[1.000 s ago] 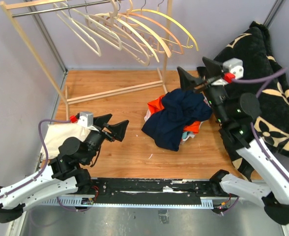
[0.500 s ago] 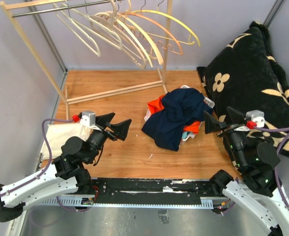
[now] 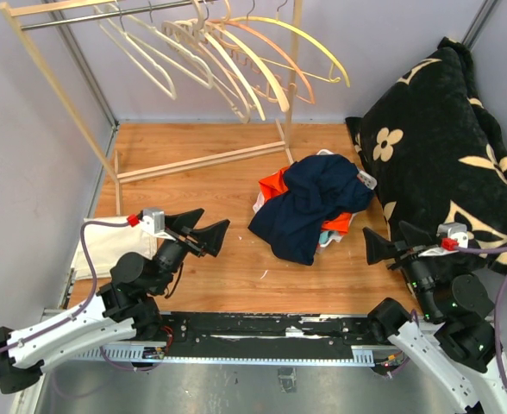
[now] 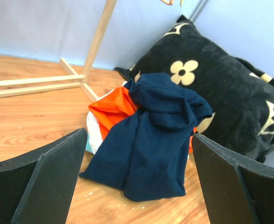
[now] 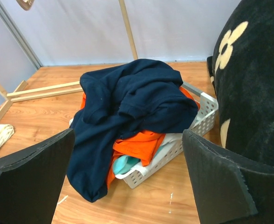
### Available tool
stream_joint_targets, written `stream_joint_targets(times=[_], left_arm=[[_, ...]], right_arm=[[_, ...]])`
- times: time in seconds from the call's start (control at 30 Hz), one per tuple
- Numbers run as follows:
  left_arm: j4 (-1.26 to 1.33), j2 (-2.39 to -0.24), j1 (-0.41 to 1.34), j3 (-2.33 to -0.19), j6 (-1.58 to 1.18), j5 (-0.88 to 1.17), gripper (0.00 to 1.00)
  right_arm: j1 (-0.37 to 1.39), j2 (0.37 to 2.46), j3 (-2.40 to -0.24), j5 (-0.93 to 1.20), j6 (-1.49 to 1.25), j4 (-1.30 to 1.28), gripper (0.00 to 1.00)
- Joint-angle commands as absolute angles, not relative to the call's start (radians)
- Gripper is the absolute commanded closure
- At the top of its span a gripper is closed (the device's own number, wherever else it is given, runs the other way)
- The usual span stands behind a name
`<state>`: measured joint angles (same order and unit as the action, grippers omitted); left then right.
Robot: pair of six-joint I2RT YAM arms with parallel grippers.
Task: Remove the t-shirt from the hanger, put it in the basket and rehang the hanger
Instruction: Reset both arms
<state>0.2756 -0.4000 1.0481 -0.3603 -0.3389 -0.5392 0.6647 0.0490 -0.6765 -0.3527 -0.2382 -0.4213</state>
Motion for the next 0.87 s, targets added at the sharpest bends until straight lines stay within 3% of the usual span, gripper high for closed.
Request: stream_joint_targets(times=[0.0,0.83], left_arm=[[0.352,-0.352,1.054,-0.315,-0.364,-0.542,0.00],[0.317,-0.177,1.055,-0.212,-0.424,-0.630,0.00]], right_arm=[[0.649,0.014,-0.725,-0.359,-0.241,-0.521,0.02],[0.647,0.000,-0.746,-0.344,-0.262,-0.648,0.02]])
